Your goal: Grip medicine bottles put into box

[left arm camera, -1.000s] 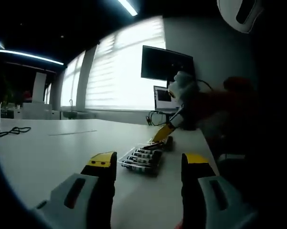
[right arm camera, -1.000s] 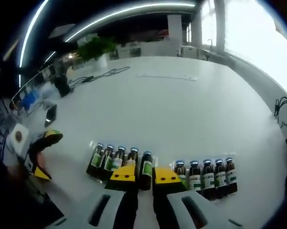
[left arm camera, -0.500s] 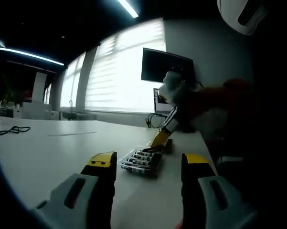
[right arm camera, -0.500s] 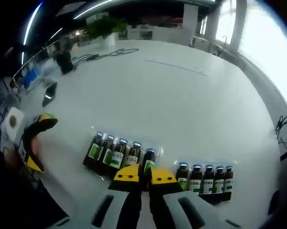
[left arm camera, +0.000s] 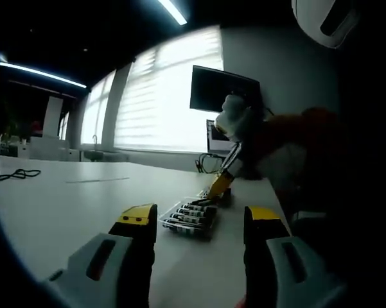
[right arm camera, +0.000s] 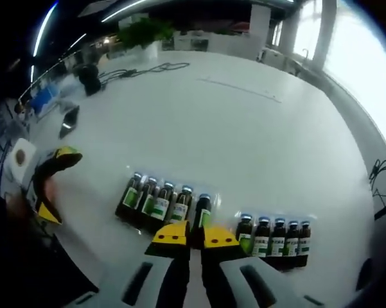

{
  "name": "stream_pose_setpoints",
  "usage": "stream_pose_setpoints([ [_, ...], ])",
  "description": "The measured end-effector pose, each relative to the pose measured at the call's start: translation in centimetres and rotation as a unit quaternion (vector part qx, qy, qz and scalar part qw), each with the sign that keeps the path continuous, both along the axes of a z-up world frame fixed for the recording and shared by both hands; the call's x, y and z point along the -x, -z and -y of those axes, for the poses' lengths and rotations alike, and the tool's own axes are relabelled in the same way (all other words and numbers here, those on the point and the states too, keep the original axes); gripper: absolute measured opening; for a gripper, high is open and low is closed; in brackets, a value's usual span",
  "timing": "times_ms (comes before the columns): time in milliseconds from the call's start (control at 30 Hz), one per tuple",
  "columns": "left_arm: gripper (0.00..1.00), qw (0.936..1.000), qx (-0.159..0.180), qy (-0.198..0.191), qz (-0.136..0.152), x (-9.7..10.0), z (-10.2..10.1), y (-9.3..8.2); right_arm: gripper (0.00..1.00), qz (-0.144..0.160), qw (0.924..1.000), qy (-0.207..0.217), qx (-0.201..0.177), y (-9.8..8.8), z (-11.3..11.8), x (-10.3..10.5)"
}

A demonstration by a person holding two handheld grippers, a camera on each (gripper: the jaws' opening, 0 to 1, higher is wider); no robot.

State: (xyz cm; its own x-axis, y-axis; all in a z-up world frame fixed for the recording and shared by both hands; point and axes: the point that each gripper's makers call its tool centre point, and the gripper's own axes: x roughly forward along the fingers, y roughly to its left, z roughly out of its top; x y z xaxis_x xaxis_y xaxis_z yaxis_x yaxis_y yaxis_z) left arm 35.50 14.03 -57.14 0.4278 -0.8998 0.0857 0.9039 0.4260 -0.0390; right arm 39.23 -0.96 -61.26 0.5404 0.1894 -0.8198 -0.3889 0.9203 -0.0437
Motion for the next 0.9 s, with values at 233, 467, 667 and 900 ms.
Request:
stream_pose_setpoints([
  [233, 0.47, 1.0, 0.002, 0.001, -0.001, 0.0, 0.0, -0.1, 0.04, -0.001, 0.9999, -0.007, 0.015, 0.4, 0.1, 0.4],
  [467, 0.47, 1.0, 0.002, 0.002, -0.001, 0.0, 0.0, -0.1, 0.0, 0.007, 0.9992, -0.013, 0.039, 0.0, -0.1, 0.6],
  [667, 0.47, 1.0, 0.002, 0.0, -0.002, 0.0, 0.0, -0.1, 0.0, -0.001, 0.9992, -0.018, 0.036, -0.3, -0.2, 1.7],
  [900, 0.47, 1.0, 0.002, 0.002, -0.002, 0.0, 0.1, -0.1, 0.0, 0.005, 0.9995, -0.008, 0.03, -0.1, -0.2, 1.4],
])
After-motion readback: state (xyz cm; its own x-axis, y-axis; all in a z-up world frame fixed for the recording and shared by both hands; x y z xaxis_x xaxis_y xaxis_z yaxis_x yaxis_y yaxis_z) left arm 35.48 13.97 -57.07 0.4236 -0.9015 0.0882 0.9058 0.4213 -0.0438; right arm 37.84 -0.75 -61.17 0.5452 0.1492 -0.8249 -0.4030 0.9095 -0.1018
